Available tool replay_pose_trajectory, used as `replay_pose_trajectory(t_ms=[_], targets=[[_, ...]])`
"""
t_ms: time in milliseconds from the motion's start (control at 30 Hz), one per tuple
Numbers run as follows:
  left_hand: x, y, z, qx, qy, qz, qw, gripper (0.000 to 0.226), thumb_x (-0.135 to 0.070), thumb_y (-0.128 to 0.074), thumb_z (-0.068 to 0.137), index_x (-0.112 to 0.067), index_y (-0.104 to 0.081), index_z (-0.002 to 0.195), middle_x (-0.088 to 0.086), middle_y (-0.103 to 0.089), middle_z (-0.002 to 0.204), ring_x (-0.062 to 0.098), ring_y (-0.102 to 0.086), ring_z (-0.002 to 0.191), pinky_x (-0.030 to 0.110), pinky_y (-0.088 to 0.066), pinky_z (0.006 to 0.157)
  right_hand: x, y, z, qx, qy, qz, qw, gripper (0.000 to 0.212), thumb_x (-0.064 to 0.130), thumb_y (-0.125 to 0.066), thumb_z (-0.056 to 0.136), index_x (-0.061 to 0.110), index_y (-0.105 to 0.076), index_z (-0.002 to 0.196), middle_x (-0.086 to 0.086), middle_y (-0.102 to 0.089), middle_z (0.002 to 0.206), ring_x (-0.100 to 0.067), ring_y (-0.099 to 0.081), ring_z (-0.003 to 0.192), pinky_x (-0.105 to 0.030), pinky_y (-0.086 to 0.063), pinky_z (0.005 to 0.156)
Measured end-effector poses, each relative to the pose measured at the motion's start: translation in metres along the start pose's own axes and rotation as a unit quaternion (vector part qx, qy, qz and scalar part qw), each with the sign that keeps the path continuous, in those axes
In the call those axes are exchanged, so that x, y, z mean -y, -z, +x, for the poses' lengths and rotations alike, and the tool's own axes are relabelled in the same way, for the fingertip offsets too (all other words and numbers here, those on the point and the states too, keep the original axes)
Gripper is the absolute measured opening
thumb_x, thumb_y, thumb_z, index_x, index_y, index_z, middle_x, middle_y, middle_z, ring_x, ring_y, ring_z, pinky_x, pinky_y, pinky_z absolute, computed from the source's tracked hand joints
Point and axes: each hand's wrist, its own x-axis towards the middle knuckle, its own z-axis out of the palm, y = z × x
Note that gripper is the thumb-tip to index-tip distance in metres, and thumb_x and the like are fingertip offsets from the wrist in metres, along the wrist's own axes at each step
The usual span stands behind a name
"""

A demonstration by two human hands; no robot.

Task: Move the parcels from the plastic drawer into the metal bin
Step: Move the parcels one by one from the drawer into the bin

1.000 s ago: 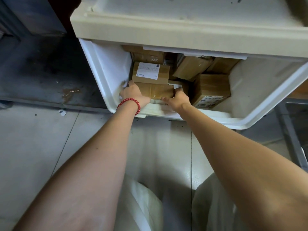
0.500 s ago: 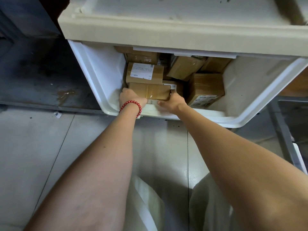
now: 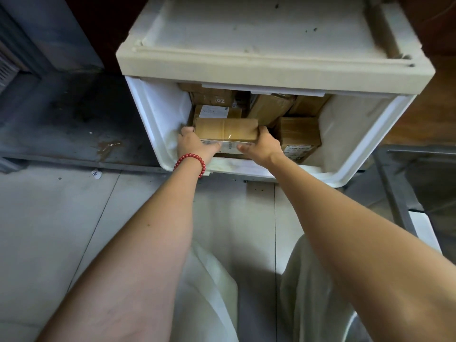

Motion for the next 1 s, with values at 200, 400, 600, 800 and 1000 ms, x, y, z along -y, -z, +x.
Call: replay_pose_trajectory(t_ms=[200,400,600,800,1000], targets=[[-0.001,0.027,-0.033,0.006,-0.022,-0.018,1.0,0.077,-0.032,-0.079,0.075,-0.011,-0.04,0.137,0.01,-0.05,0.135,0.027,-0.05,0.122,0.038,-0.044,0.102,0.013,0.025,-0.036,0.014,0.056,-0.061,0.996,0.062,0.026,-0.066,0.091,0.01,-0.033,0.142,-0.012,-0.053,0.135,-0.029,-0.052,0.121,-0.04,-0.045,0.102],[0.003,0.058,-0.074,-0.005,-0.052,-0.036,0.998,0.064,-0.029,-0.079,0.075,-0.012,-0.049,0.129,0.005,-0.057,0.124,0.022,-0.055,0.114,0.025,-0.043,0.086,0.014,0.037,-0.082,0.033,0.118,-0.044,0.991,0.075,0.02,-0.068,0.088,0.012,-0.024,0.148,-0.011,-0.044,0.147,-0.029,-0.044,0.132,-0.04,-0.036,0.111],[0.007,0.081,-0.105,-0.014,-0.057,-0.077,0.995,0.061,-0.031,-0.083,0.069,-0.016,-0.056,0.122,0.0,-0.062,0.114,0.016,-0.058,0.106,0.023,-0.043,0.081,0.015,0.046,-0.12,0.04,0.208,0.037,0.977,0.075,0.014,-0.07,0.086,0.019,-0.023,0.145,-0.004,-0.037,0.151,-0.022,-0.035,0.138,-0.038,-0.031,0.112],[0.014,0.089,-0.133,-0.018,-0.068,-0.137,0.988,0.054,-0.012,-0.079,0.075,-0.015,-0.053,0.122,-0.002,-0.058,0.108,0.015,-0.056,0.104,0.026,-0.045,0.09,0.009,0.051,-0.135,0.06,0.236,0.072,0.967,0.066,0.01,-0.068,0.088,0.02,-0.027,0.139,0.001,-0.038,0.145,-0.007,-0.034,0.121,-0.036,-0.029,0.11],[0.023,0.094,-0.142,-0.048,-0.075,-0.134,0.987,0.043,-0.014,-0.073,0.082,-0.013,-0.059,0.122,0.003,-0.068,0.105,0.02,-0.063,0.103,0.038,-0.05,0.096,0.006,0.053,-0.131,0.049,0.235,0.087,0.967,0.071,0.005,-0.071,0.084,0.021,-0.031,0.14,-0.003,-0.047,0.132,-0.016,-0.042,0.126,-0.047,-0.036,0.111]])
